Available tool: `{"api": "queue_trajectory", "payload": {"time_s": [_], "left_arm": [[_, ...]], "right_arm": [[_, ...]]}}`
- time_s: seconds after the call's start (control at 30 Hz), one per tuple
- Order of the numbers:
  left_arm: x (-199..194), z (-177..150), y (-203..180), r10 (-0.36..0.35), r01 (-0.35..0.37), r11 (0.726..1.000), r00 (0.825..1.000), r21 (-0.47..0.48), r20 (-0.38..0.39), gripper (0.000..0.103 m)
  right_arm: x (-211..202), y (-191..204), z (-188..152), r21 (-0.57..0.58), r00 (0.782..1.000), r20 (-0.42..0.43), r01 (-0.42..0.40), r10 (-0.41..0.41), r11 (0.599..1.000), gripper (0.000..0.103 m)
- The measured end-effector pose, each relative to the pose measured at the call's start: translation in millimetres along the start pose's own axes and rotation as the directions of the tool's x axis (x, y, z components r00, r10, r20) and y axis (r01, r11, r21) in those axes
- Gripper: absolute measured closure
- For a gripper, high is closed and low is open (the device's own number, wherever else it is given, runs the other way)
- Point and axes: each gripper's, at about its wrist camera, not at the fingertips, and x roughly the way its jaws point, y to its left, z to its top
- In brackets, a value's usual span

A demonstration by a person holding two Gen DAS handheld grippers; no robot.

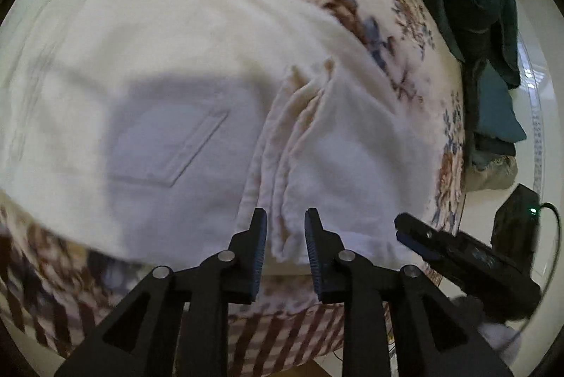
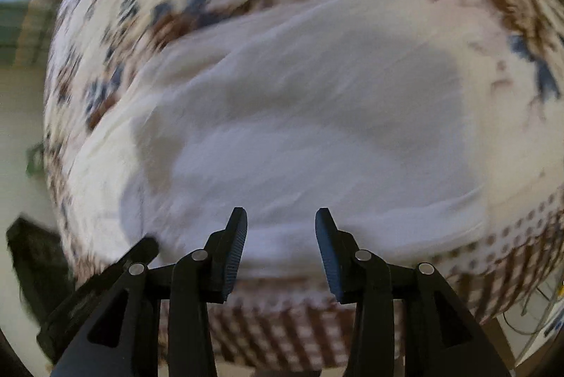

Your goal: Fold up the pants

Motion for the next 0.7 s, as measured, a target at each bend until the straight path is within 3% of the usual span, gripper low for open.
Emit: {"api": "queue_trajectory", "payload": {"time_s": [0.07, 0.13, 0.23, 0.27, 0.3, 0.33, 0.4, 0.47, 0.63, 0.7], "left_arm": [[-2.2, -4.7, 5.9, 0.047, -0.046, 0.999, 0.999, -0.008, 0.016, 0.083], [-9.8, -9.1, 13.2, 0.071, -0.07, 0.997, 0.997, -0.025, 0.039, 0.083], [-22.6, -13.9, 21.7, 0.162, -0.161, 0.987, 0.984, -0.02, 0.073, 0.083], [-26.1, -15.3, 26.5, 0.183, -0.182, 0.983, 0.98, -0.017, 0.083, 0.083], [-27.0, -15.0, 30.3, 0.199, -0.198, 0.98, 0.976, -0.017, 0.088, 0.083], [-28.1, -14.8, 34.6, 0.213, -0.212, 0.977, 0.973, -0.022, 0.089, 0.083], [-28.9, -13.0, 43.1, 0.224, -0.222, 0.974, 0.971, -0.038, 0.084, 0.083], [-30.1, -11.0, 49.1, 0.23, -0.226, 0.973, 0.969, -0.055, 0.086, 0.083], [-39.5, -9.2, 57.2, 0.227, -0.218, 0.972, 0.968, -0.087, 0.104, 0.083], [-40.5, -8.8, 60.3, 0.222, -0.211, 0.972, 0.969, -0.102, 0.11, 0.075]], "right_arm": [[12.7, -1.5, -11.2, 0.078, 0.995, -0.06, -0.08, 0.085, 0.994, 0.06], [32.1, -4.6, -22.5, 0.187, 0.976, -0.105, -0.169, 0.191, 0.968, 0.06], [51.3, -7.4, -30.9, 0.317, 0.955, -0.051, -0.261, 0.292, 0.912, 0.06], [54.3, -8.3, -32.0, 0.344, 0.955, -0.024, -0.269, 0.294, 0.9, 0.06], [56.9, -9.8, -34.2, 0.373, 0.957, 0.007, -0.27, 0.288, 0.888, 0.07], [59.2, -9.9, -37.1, 0.395, 0.964, 0.022, -0.253, 0.266, 0.883, 0.099], [59.2, -7.6, -44.3, 0.412, 0.972, 0.035, -0.224, 0.23, 0.883, 0.099], [47.5, 4.9, -51.9, 0.355, 0.982, 0.055, -0.19, 0.183, 0.915, 0.099], [35.3, 14.0, -57.4, 0.29, 0.986, 0.052, -0.164, 0.156, 0.943, 0.099], [40.9, 13.6, -52.5, 0.287, 0.988, 0.018, -0.151, 0.152, 0.946, 0.098]]}}
